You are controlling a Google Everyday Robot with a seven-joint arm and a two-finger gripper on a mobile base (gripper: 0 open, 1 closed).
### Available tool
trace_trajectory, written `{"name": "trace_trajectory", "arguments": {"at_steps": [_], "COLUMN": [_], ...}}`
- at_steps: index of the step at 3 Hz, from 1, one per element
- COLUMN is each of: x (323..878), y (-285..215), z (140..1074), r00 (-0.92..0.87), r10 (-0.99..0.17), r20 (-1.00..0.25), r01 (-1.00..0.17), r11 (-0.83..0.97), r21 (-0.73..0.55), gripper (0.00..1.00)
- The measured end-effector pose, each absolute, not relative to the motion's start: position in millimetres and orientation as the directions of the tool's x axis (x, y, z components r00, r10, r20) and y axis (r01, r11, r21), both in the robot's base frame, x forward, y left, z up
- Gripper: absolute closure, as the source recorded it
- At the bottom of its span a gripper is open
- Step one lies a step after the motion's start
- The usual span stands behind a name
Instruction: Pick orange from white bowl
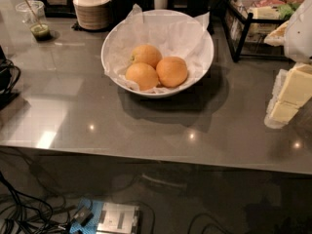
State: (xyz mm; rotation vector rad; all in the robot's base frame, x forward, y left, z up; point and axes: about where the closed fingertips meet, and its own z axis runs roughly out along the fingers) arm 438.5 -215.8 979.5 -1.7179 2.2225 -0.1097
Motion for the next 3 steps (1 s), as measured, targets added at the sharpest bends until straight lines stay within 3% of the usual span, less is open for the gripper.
{"name": "trace_trajectory", "arguments": {"at_steps": [2, 3], "x": [445, 465], "y": [-206, -158], "z": [971, 957], "r00": [-0.193, -0.058], "r10": [-0.948, -0.931], "r20": [-0.252, -0.359], "r01": [-0.940, -0.967], "r11": [0.252, 0.142], "r21": [-0.231, -0.212], "gripper": [0.00, 0.00]}}
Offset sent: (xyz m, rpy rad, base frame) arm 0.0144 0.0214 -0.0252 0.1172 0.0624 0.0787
